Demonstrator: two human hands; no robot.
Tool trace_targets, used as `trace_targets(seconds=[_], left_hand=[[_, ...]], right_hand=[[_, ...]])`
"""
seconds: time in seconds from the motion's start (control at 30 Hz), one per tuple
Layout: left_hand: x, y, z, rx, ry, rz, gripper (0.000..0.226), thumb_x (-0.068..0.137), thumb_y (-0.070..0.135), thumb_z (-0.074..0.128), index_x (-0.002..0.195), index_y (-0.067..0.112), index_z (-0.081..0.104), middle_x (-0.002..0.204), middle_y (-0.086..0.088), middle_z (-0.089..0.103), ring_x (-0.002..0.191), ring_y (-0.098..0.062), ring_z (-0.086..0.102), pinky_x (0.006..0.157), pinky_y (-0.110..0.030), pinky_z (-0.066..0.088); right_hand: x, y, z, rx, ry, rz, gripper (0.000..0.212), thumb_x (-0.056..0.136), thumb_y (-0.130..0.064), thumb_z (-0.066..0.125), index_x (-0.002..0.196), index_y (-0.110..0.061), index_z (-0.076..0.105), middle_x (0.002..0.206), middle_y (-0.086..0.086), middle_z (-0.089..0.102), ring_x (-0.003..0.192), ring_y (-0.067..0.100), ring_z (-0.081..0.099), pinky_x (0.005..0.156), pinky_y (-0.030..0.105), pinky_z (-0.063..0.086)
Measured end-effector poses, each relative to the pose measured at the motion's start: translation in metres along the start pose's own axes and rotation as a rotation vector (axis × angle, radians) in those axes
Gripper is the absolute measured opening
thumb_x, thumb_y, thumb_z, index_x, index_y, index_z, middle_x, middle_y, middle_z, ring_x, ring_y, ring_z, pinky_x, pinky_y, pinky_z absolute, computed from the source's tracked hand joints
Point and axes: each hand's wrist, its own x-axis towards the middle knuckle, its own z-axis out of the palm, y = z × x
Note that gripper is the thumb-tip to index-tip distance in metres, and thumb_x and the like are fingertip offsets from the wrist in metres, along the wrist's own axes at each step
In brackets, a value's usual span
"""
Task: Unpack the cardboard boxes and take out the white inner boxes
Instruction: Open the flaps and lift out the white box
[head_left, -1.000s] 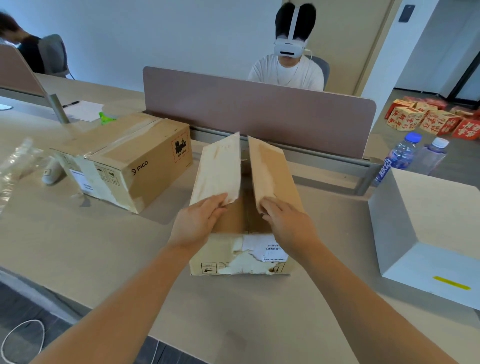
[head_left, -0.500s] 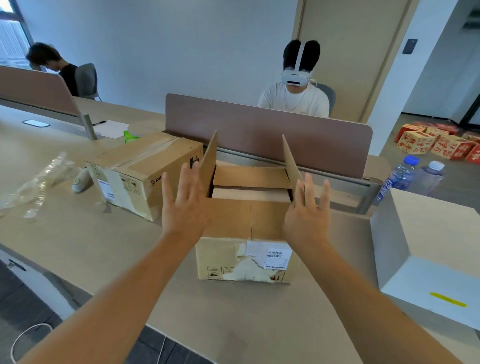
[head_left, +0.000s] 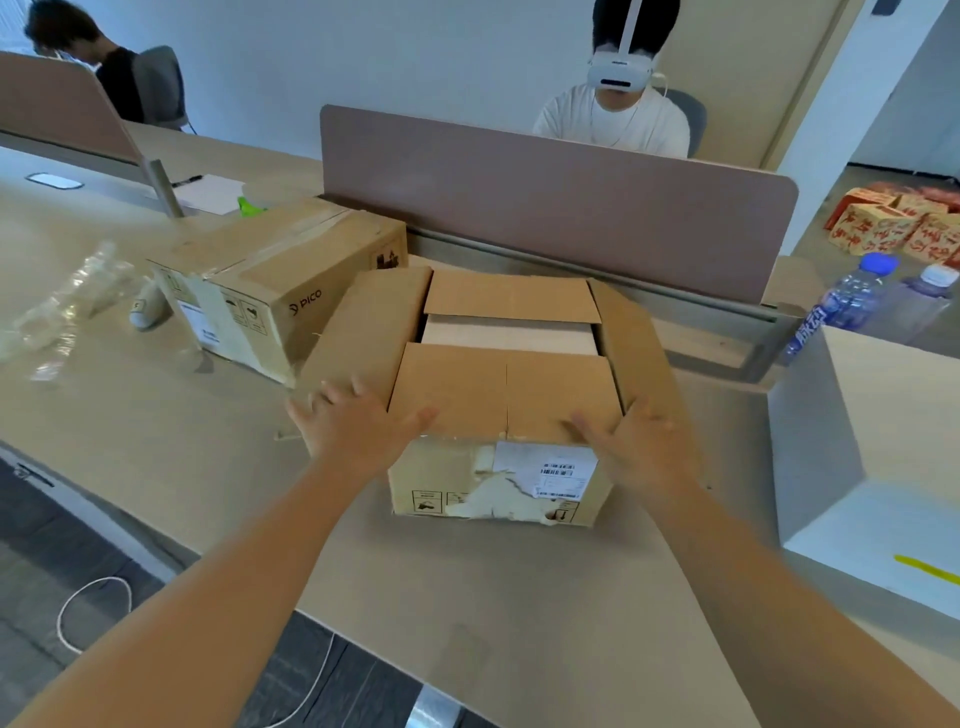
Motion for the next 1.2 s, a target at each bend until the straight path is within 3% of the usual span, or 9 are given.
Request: trace_targets(seconds=[0.07, 0.17, 0.23, 0.5, 0.63, 0.73, 0.87, 0.97, 1.2], left_hand=[[0.008, -0.001, 0.011, -0.308, -0.048, 0.003, 0.085, 0.070, 0.078, 0.046, 0.117, 0.007, 0.044, 0.116, -0.013, 0.052, 0.113, -0.032, 0.049, 0.098, -0.042, 0.040], [0.017, 0.000, 0.024, -0.693, -0.112, -0.045, 0.090, 0.042, 0.079, 0.057, 0.103, 0.015, 0.041, 0.101, -0.004, 0.055, 0.102, -0.029, 0.057, 0.089, -0.044, 0.048], [0.026, -0.002, 0.033, -0.772, -0.119, -0.054, 0.089, 0.037, 0.078, 0.057, 0.100, 0.017, 0.040, 0.093, 0.000, 0.056, 0.098, -0.028, 0.059, 0.087, -0.046, 0.050], [0.059, -0.003, 0.020, -0.847, -0.211, 0.079, 0.057, 0.063, 0.051, 0.070, 0.099, 0.009, 0.053, 0.100, -0.011, 0.062, 0.095, -0.031, 0.060, 0.088, -0.044, 0.048], [0.093, -0.006, 0.008, -0.756, -0.398, 0.163, 0.054, 0.080, 0.036, 0.070, 0.118, 0.006, 0.045, 0.108, -0.007, 0.056, 0.097, -0.023, 0.054, 0.082, -0.035, 0.044], [0.117, -0.001, -0.011, -0.600, -0.488, 0.261, 0.065, 0.075, 0.035, 0.075, 0.122, 0.009, 0.039, 0.116, -0.004, 0.050, 0.104, -0.020, 0.049, 0.088, -0.032, 0.041], [0.130, 0.025, -0.020, -0.131, -0.165, 0.599, 0.090, 0.077, 0.054, 0.064, 0.145, 0.016, 0.020, 0.152, -0.009, 0.020, 0.140, -0.029, 0.019, 0.113, -0.049, 0.019], [0.133, 0.047, -0.017, 0.028, -0.106, 0.813, 0.093, 0.080, 0.066, 0.049, 0.149, 0.019, 0.008, 0.158, -0.005, 0.001, 0.145, -0.025, 0.001, 0.115, -0.049, 0.002], [0.138, 0.058, -0.006, 0.137, -0.106, 0.912, 0.083, 0.085, 0.069, 0.032, 0.149, 0.019, 0.012, 0.155, -0.001, 0.019, 0.143, -0.018, 0.015, 0.114, -0.051, -0.008]], right_hand=[[0.000, -0.002, 0.001, 0.149, -0.044, -0.002, 0.094, 0.073, -0.072, 0.051, 0.135, -0.004, 0.030, 0.126, 0.018, 0.051, 0.113, 0.035, 0.051, 0.091, 0.040, 0.045], [-0.001, -0.004, 0.000, 0.271, -0.062, -0.006, 0.079, 0.077, -0.060, 0.059, 0.126, -0.002, 0.038, 0.120, 0.012, 0.054, 0.109, 0.031, 0.053, 0.083, 0.034, 0.042], [-0.002, -0.005, 0.001, 0.326, -0.069, -0.005, 0.072, 0.078, -0.056, 0.061, 0.120, -0.003, 0.039, 0.117, 0.010, 0.054, 0.107, 0.030, 0.053, 0.079, 0.034, 0.042], [-0.006, -0.018, 0.009, 0.461, -0.080, 0.065, 0.070, 0.078, -0.049, 0.066, 0.120, -0.003, 0.036, 0.112, 0.006, 0.051, 0.108, 0.028, 0.052, 0.076, 0.030, 0.039], [-0.005, -0.033, 0.005, 0.328, -0.102, 0.119, 0.054, 0.079, -0.053, 0.062, 0.095, -0.007, 0.040, 0.083, -0.004, 0.045, 0.091, 0.022, 0.049, 0.078, 0.029, 0.040], [0.001, -0.048, 0.001, 0.187, -0.065, 0.169, 0.091, 0.074, -0.061, 0.063, 0.134, -0.001, 0.031, 0.129, 0.009, 0.045, 0.116, 0.029, 0.049, 0.093, 0.036, 0.042], [0.016, -0.065, 0.004, -0.084, 0.067, 0.032, 0.101, 0.078, -0.066, 0.051, 0.147, -0.009, 0.005, 0.153, 0.012, 0.016, 0.140, 0.031, 0.020, 0.113, 0.046, 0.022], [0.028, -0.075, 0.010, -0.204, 0.052, -0.022, 0.093, 0.083, -0.068, 0.040, 0.148, -0.015, 0.000, 0.158, 0.005, 0.001, 0.145, 0.025, 0.003, 0.116, 0.049, 0.004], [0.041, -0.081, 0.013, -0.281, 0.061, -0.028, 0.081, 0.086, -0.066, 0.034, 0.147, -0.018, 0.013, 0.153, 0.001, 0.024, 0.143, 0.021, 0.014, 0.115, 0.052, 0.000]])
